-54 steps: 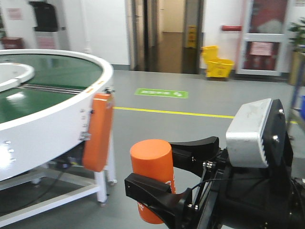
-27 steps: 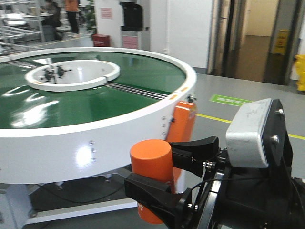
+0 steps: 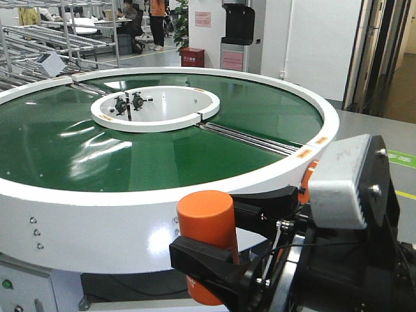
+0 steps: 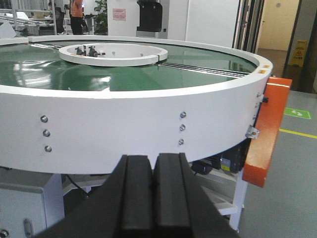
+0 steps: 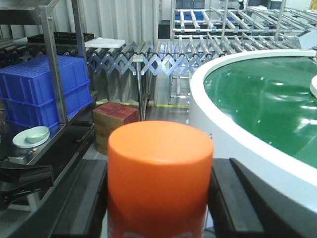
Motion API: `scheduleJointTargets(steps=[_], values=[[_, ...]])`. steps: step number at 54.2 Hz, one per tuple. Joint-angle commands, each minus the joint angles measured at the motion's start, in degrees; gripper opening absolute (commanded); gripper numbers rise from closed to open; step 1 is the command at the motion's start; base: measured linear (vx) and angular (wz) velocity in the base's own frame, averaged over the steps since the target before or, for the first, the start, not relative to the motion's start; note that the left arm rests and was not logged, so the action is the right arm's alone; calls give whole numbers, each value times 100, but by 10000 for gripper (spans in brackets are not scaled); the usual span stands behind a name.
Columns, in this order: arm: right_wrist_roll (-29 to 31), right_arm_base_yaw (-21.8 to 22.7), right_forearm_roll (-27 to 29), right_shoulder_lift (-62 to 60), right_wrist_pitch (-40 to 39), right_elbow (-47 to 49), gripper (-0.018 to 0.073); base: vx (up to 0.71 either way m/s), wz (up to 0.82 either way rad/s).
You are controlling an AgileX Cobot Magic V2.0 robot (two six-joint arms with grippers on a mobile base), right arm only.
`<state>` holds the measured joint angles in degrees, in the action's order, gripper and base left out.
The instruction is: Grab orange capacitor from left shelf to right conveyor
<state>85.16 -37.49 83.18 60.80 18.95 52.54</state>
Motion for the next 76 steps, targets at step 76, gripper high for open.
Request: scheduleJointTargets(steps=[76], values=[[40, 13, 181, -112, -64, 169, -3, 36, 6]])
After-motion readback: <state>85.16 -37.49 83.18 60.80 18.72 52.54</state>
